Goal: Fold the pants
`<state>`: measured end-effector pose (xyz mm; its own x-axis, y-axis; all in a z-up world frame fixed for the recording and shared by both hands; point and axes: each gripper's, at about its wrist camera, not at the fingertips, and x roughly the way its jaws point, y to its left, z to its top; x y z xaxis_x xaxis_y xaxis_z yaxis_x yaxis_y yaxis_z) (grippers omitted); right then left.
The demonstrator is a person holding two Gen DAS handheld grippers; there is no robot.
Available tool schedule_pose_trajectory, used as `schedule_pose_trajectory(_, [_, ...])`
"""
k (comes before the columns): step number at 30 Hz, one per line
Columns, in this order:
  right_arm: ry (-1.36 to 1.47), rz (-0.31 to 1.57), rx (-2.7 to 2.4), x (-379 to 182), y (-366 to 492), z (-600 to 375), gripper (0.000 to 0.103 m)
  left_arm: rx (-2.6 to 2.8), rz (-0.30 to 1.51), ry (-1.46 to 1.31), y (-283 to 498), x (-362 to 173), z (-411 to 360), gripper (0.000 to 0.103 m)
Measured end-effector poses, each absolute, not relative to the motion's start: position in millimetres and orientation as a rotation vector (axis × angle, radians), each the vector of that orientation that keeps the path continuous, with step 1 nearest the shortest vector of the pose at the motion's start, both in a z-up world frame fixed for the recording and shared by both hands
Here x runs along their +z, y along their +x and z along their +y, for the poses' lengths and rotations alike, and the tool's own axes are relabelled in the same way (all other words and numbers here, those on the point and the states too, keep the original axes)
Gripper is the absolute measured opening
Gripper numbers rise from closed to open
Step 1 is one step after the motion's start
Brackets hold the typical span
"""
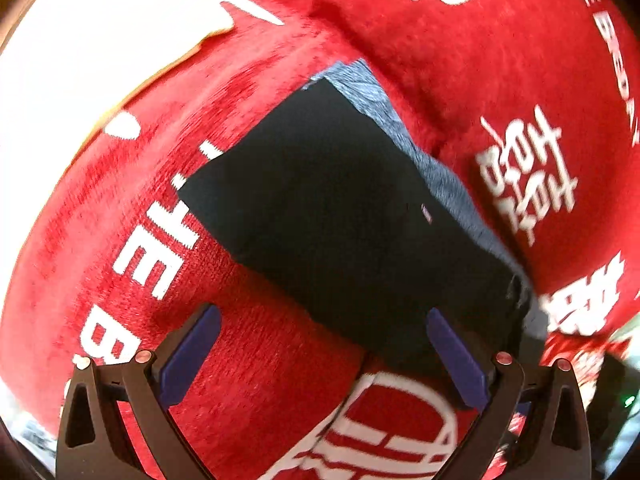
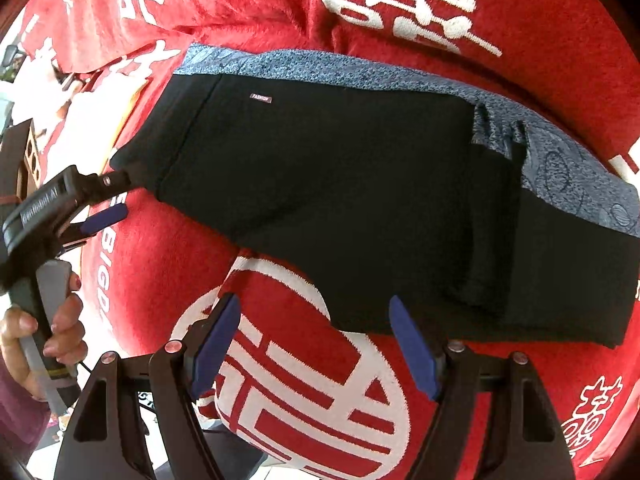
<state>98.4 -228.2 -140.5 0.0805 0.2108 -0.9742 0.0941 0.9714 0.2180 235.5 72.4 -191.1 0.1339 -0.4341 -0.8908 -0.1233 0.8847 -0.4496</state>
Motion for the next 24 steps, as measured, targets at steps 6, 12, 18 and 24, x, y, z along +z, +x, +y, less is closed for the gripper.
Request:
schedule_pose_trajectory(6, [0.251, 1.505, 0.096, -147, 99, -224, 0.08, -0.289, 1.388, -0.558, 242, -199, 74, 0.103])
schedule_pose_trajectory(12, [0.239, 1.503, 0.11, -152, 101, -219, 0.08, -0.35, 1.34, -0.641, 249, -210, 71, 0.103])
schedule_pose_trajectory(18, [0.25, 1.486, 0.113, -151, 102, -218, 0.08, -0.376, 1.309, -0.688, 252, -201, 67, 0.103])
schedule_pose_trajectory(24, [0.248, 1.459, 0.118, -141, 103, -219, 0.08, -0.38, 1.316, -0.578, 259, -199, 44, 0.103])
